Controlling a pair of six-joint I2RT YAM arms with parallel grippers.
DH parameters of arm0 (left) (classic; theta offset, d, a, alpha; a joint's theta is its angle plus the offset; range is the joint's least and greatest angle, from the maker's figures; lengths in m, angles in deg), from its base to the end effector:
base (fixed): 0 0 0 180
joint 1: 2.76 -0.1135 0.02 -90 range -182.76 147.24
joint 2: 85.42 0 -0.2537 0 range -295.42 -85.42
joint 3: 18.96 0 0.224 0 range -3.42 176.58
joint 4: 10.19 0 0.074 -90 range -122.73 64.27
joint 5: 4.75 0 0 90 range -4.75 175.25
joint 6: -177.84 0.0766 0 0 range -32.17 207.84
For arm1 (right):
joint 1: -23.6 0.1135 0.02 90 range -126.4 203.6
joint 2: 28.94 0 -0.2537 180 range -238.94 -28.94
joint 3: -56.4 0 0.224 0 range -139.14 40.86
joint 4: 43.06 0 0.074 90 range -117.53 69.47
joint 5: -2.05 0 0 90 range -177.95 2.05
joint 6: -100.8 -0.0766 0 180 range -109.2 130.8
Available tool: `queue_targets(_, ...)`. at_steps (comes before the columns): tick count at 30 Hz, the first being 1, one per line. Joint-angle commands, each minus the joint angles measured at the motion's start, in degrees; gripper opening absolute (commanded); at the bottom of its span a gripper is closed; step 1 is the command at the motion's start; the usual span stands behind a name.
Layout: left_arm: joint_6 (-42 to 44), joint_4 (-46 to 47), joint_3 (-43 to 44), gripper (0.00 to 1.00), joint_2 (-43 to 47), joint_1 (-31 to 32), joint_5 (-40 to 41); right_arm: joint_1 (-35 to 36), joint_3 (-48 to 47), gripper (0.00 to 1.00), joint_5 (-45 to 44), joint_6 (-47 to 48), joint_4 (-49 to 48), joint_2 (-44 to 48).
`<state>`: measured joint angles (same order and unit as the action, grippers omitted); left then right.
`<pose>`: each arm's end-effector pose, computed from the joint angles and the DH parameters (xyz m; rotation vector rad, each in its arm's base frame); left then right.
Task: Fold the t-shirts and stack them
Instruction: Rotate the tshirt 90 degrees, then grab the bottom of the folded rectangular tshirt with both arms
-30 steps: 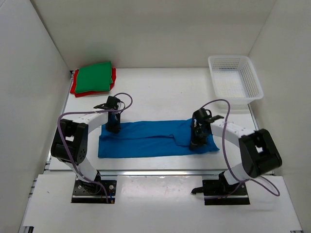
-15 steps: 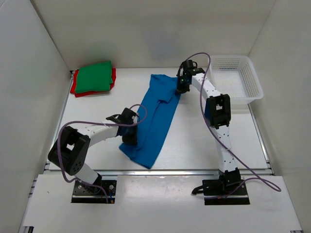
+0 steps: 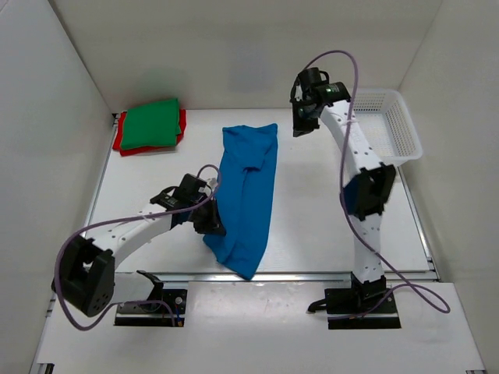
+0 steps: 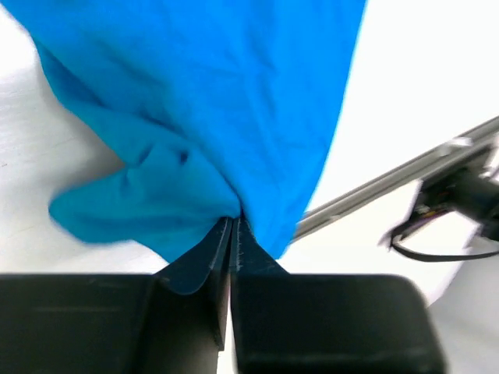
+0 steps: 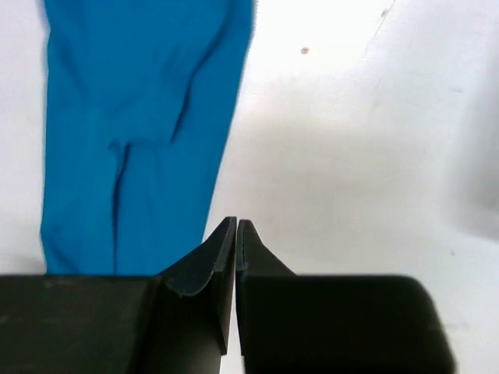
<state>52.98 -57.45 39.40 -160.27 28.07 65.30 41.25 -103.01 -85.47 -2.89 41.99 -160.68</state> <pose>0.1867 -0.1419 0.1639 0.0165 2.8436 -0.7792 0.4454 0.1452 0.2800 -0.1060 2.5907 0.2590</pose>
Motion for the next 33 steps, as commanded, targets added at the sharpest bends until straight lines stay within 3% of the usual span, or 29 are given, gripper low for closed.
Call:
queue_targets(1,-3.6,1.7,-2.6,0.16,5.9,-1.2,-1.6,4.7,16.6,0.02,-4.9,1.1,-0.2,18.1)
queue_targets(4,-6.5,3.9,-8.5,0.18,14.0,-2.7,1.0,6.6,45.7,0.10,-2.9,0.2,-15.1,35.3)
queue_targets(6,-7.7,5.4,-12.2,0.17,17.0,-4.1,1.6,5.5,61.9,0.15,7.6,-3.9,-30.1,44.6)
queue_targets(8,-8.1,6.9,-15.2,0.18,18.4,-6.6,0.5,5.8,75.6,0.18,12.5,-6.9,-37.0,51.4)
queue_targets(14,-7.3,7.2,-17.2,0.37,18.2,-5.2,4.2,21.9,91.0,0.22,13.8,-15.8,-49.3,52.2)
queue_targets(18,-7.9,6.2,-19.4,0.40,24.8,-7.3,6.7,29.3,98.0,0.36,14.7,-24.8,-58.3,51.3)
queue_targets(21,-6.9,4.8,-21.6,0.45,29.1,-9.4,10.2,33.1,101.2,0.44,11.2,-29.8,-58.9,51.3)
queue_targets(25,-6.3,4.0,-24.1,0.45,31.1,-10.1,13.0,36.3,104.3,0.50,8.4,-37.1,-58.8,51.8)
queue_targets(33,-7.3,3.1,-25.2,0.44,28.2,-6.5,16.2,41.7,109.8,0.50,11.1,-43.6,-64.2,49.1)
